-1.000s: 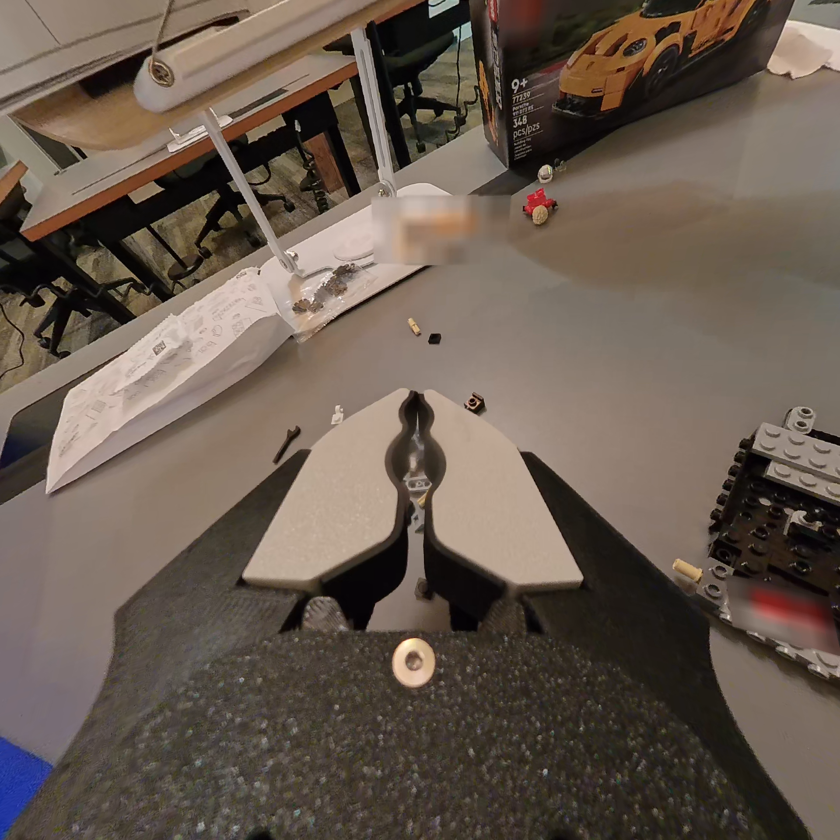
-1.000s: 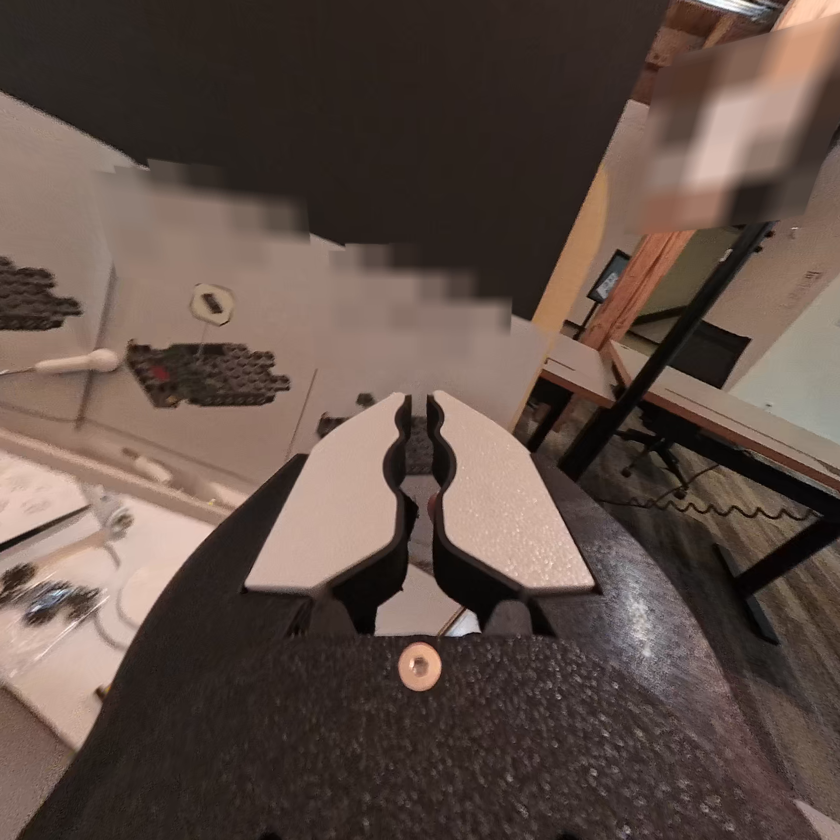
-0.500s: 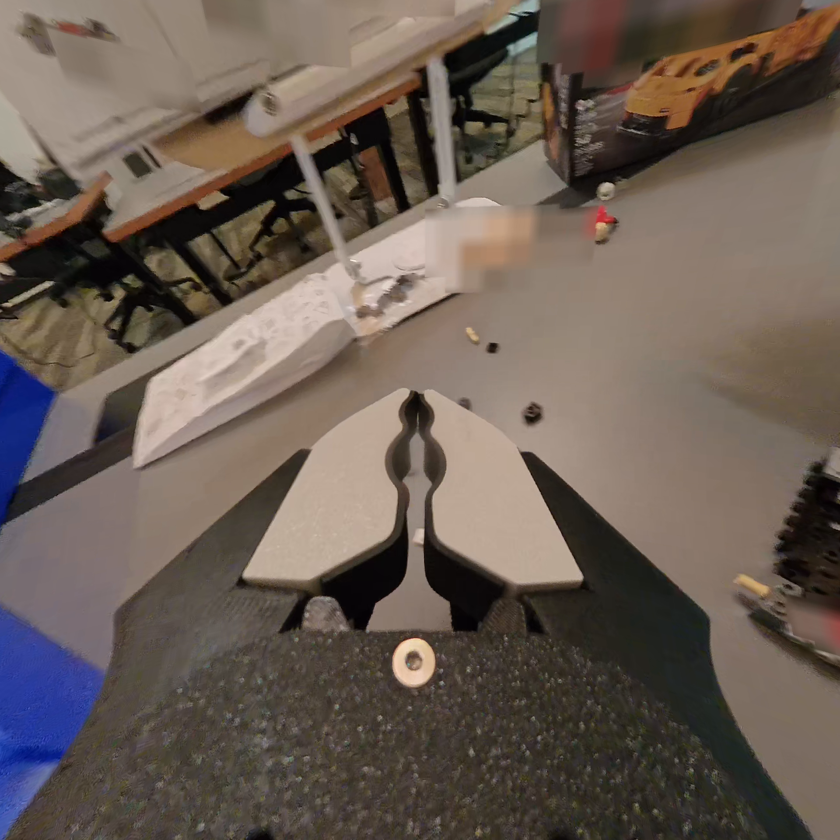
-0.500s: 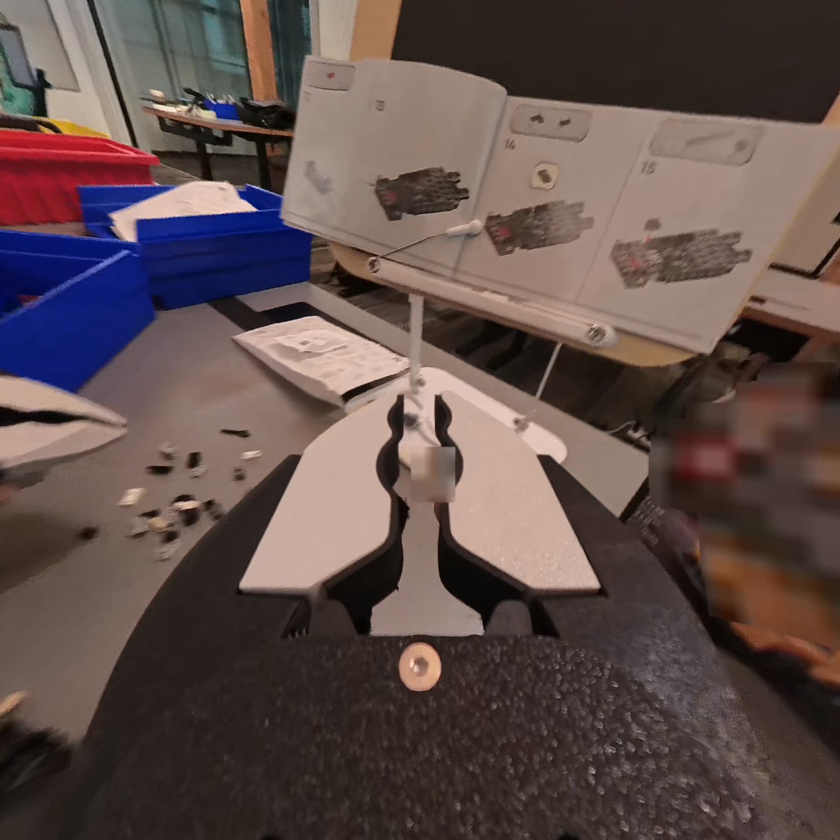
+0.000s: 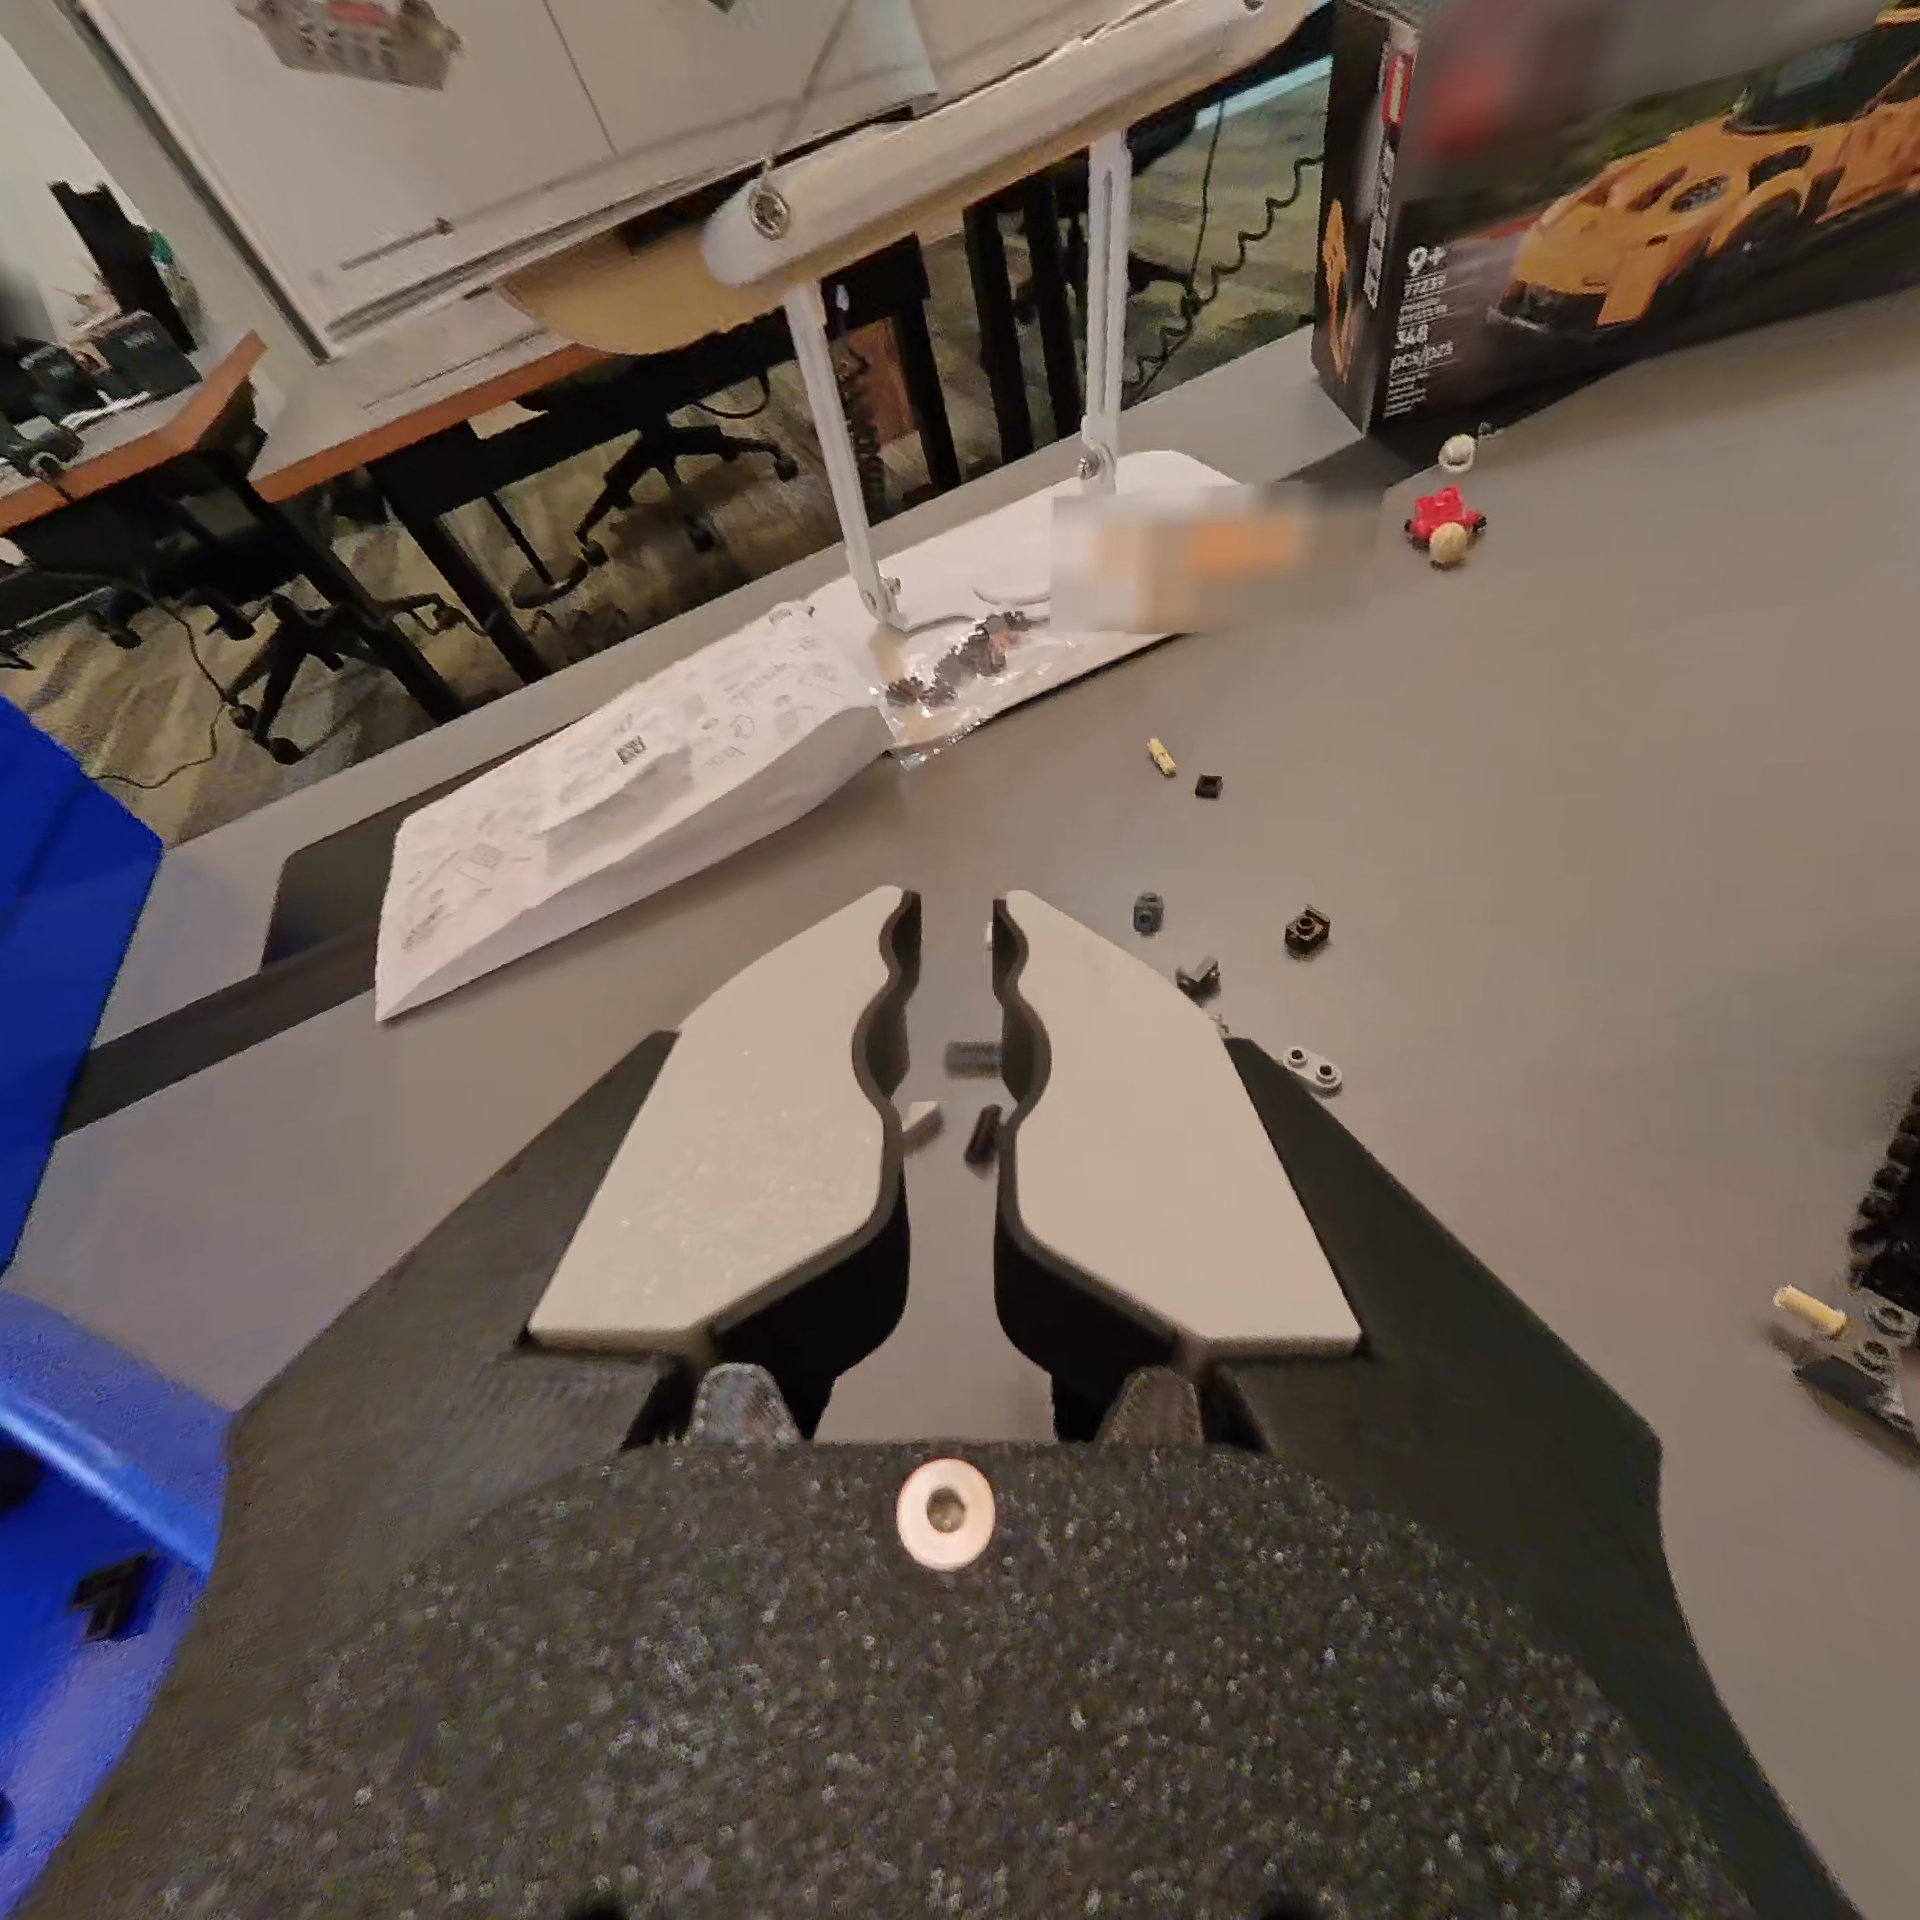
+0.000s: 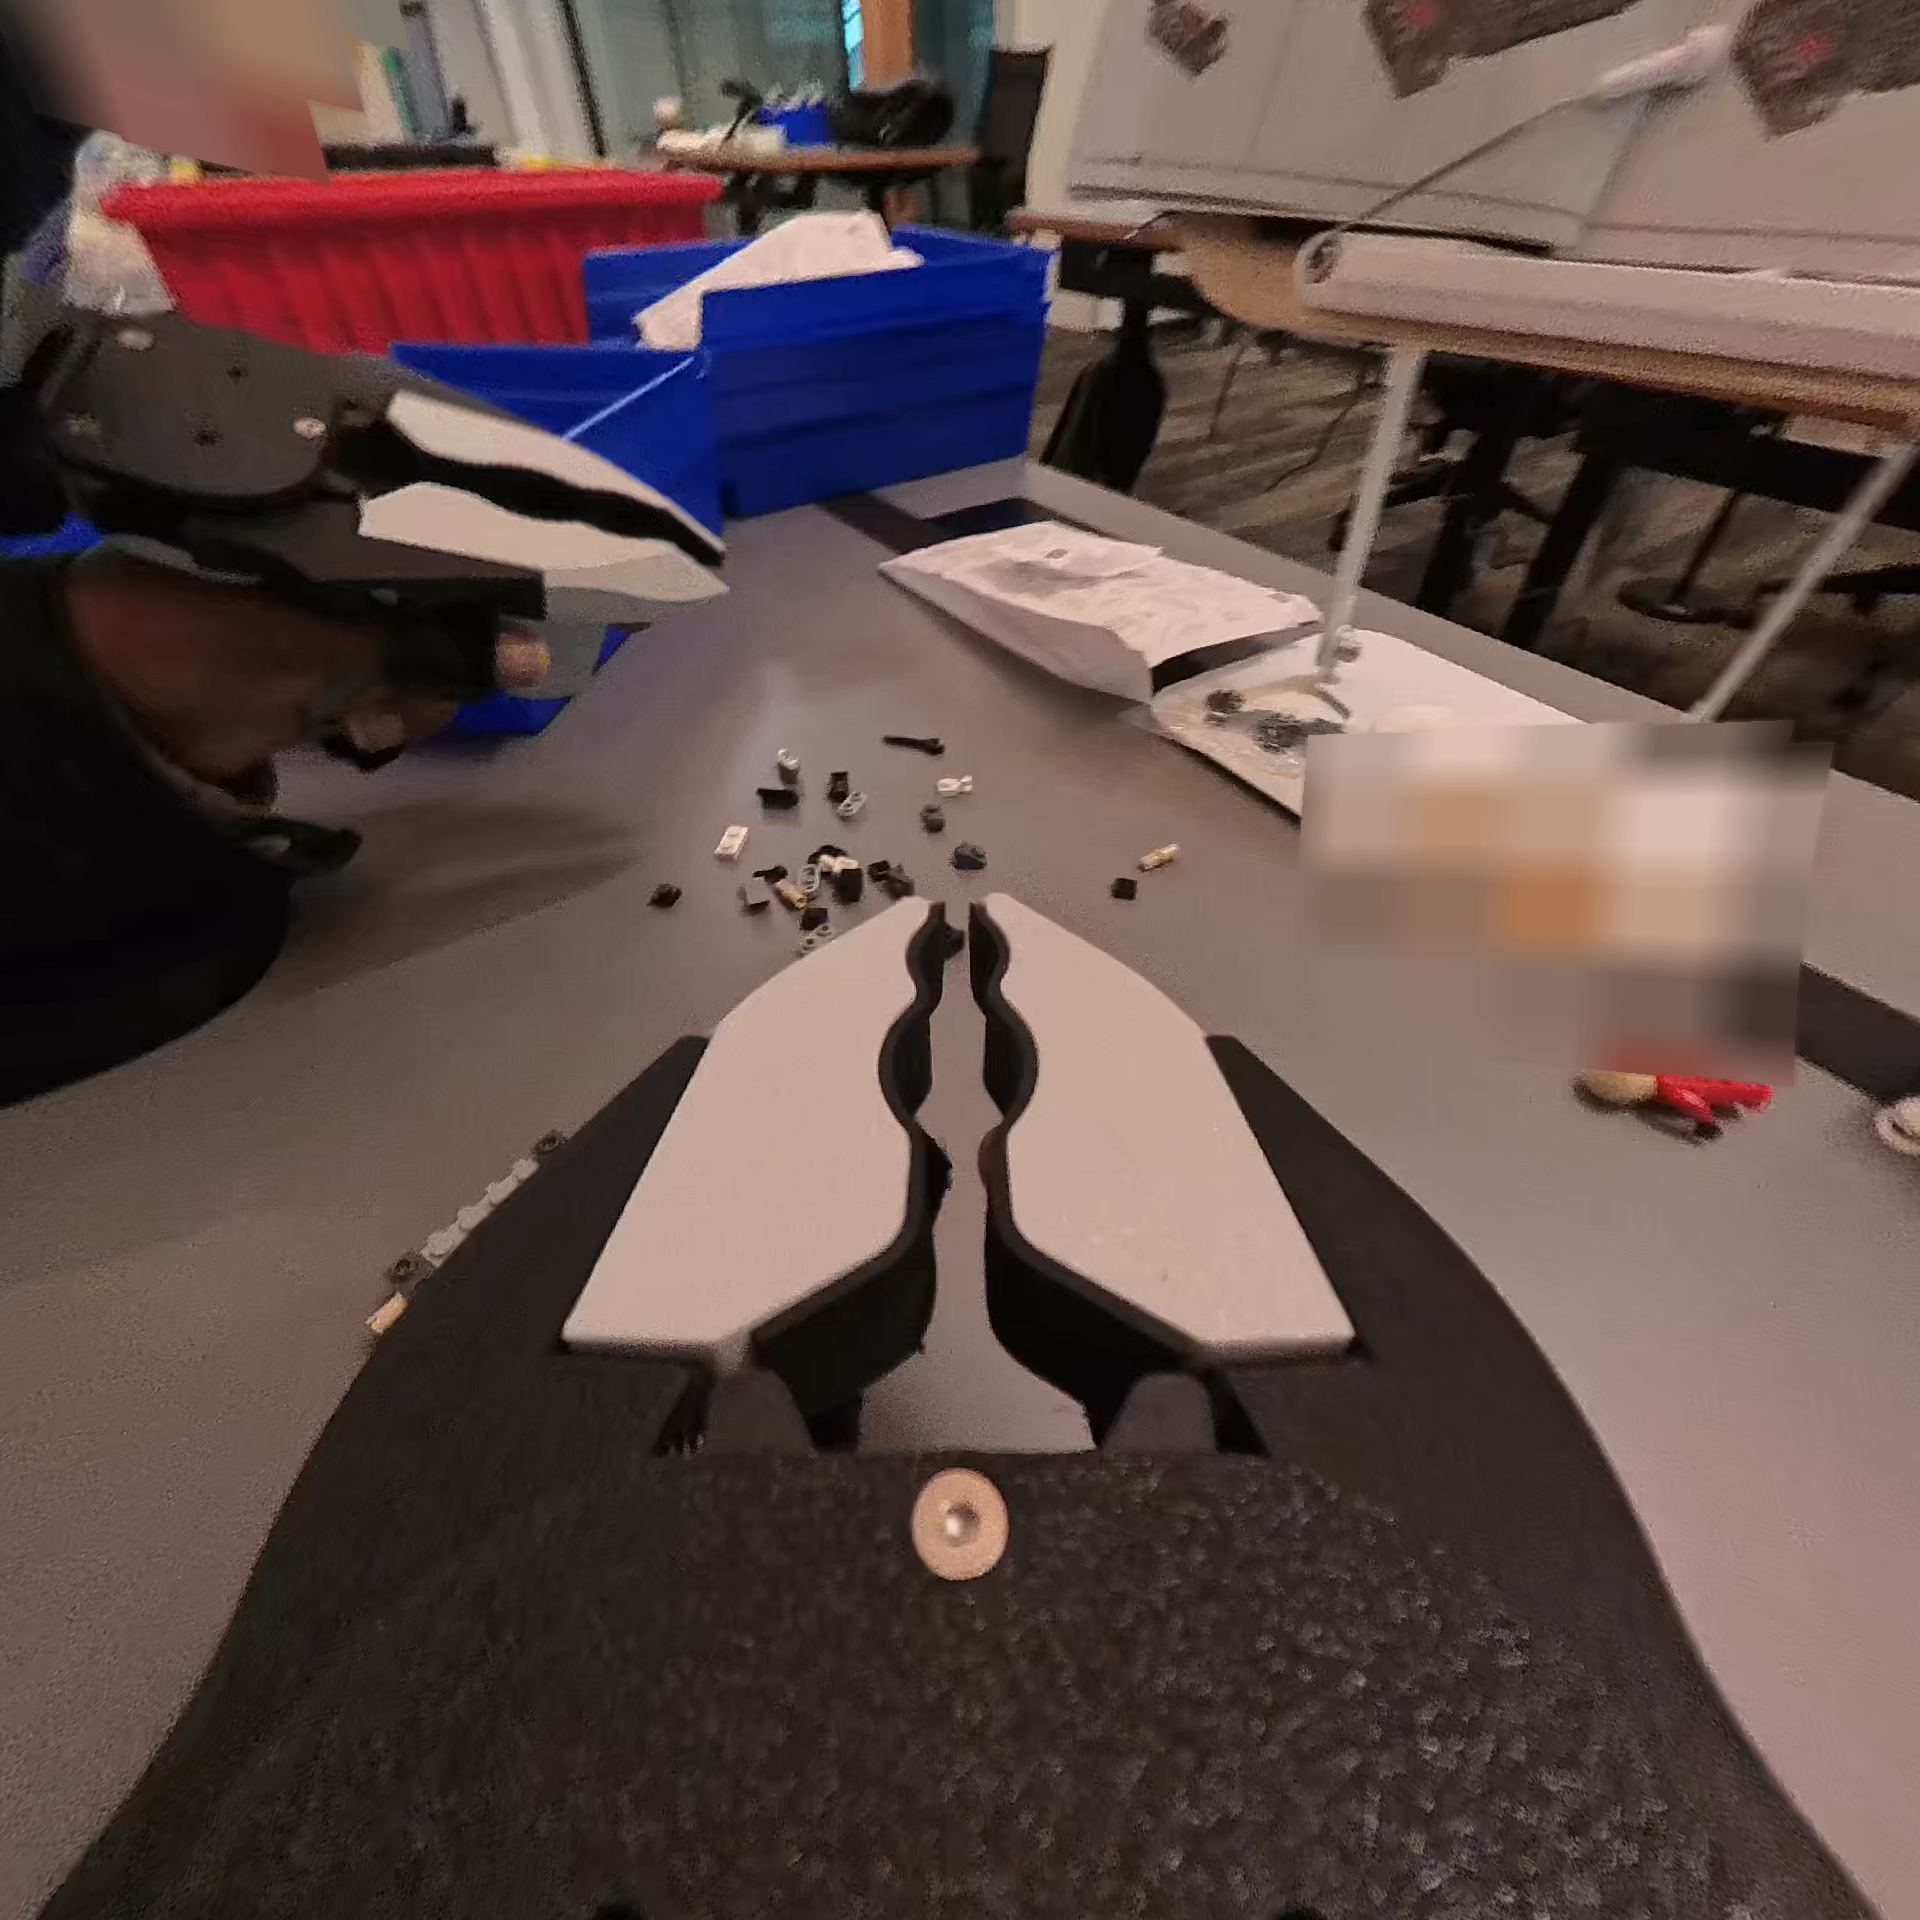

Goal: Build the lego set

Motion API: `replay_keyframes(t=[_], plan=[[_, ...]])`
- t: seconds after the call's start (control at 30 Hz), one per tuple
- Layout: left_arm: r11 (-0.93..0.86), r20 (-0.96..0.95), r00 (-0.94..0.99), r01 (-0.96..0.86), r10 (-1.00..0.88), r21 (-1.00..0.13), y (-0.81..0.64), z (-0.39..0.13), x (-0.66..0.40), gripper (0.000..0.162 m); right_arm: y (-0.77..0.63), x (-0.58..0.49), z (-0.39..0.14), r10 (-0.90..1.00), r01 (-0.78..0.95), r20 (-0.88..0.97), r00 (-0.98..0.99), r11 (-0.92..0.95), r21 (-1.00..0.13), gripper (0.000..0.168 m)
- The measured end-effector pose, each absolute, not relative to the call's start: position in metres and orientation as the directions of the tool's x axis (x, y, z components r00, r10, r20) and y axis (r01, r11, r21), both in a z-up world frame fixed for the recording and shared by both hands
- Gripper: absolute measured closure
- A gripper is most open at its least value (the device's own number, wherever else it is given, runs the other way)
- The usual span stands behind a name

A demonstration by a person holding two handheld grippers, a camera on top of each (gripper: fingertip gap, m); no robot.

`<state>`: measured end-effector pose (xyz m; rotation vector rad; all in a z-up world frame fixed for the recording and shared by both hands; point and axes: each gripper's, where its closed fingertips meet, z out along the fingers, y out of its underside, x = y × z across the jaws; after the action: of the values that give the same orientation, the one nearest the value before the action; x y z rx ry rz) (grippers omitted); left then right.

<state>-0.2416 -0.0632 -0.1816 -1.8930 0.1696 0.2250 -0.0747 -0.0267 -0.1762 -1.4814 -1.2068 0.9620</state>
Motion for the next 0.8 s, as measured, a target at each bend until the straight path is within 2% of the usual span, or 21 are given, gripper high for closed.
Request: replay_keyframes(t=[0.13,0.23,0.4,0.5,0.7,0.8], plan=[[-0.324,-0.245,0.969,-0.238,-0.020,-0.916,-0.061,-0.181,-0.236,0.155,-0.022,-0.114,-0.183,0.992,0.376,0.126,-0.007,0.120,-0.919,0.164],[-0.323,-0.233,0.972,-0.227,-0.021,-0.919,-0.062,-0.185,-0.236,0.156,-0.013,-0.155,-0.200,0.972,0.447,0.131,-0.197,0.208,-0.870,0.163],[-0.361,-0.217,0.976,-0.213,-0.028,-0.908,-0.058,-0.200,-0.239,0.156,0.003,-0.195,-0.248,0.879,0.570,0.177,-0.443,0.429,-0.701,0.159],[-0.366,-0.213,0.976,-0.210,-0.031,-0.906,-0.058,-0.200,-0.239,0.157,0.004,-0.203,-0.261,0.836,0.589,0.141,-0.531,0.483,-0.648,0.160],[-0.374,-0.204,0.978,-0.202,-0.034,-0.905,-0.057,-0.201,-0.239,0.159,0.000,-0.205,-0.280,0.782,0.623,0.073,-0.619,0.546,-0.560,0.150],[-0.369,-0.206,0.978,-0.206,-0.039,-0.906,-0.057,-0.200,-0.237,0.159,0.002,-0.207,-0.279,0.801,0.633,0.073,-0.594,0.522,-0.572,0.159]])
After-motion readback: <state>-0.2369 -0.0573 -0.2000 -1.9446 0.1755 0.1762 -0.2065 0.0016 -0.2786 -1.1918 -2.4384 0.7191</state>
